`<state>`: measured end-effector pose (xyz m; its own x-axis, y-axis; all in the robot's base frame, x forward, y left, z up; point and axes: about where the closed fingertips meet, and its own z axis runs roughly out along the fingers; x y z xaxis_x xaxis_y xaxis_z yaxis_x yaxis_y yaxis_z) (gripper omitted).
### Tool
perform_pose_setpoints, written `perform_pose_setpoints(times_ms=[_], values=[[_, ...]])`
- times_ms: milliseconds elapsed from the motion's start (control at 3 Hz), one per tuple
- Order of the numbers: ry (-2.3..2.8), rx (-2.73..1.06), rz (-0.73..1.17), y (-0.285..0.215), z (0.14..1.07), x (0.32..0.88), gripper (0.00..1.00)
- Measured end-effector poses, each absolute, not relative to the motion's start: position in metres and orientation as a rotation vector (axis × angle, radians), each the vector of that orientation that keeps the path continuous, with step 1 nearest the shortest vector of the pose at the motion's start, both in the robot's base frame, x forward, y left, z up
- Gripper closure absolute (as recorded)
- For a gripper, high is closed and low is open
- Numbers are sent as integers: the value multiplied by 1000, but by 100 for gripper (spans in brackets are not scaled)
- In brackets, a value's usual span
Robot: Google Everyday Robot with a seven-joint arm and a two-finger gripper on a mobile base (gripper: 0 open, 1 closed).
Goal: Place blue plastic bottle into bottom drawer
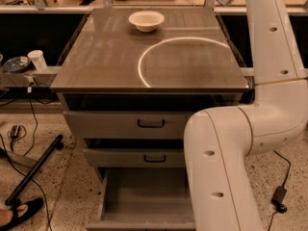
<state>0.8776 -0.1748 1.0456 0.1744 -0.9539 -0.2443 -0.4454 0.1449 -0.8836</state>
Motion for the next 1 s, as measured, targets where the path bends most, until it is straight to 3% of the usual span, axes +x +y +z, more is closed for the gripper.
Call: perform_pose_setpoints(times_ms=[1000], values=[[1458, -1203, -369, -185, 1041, 879, 100]])
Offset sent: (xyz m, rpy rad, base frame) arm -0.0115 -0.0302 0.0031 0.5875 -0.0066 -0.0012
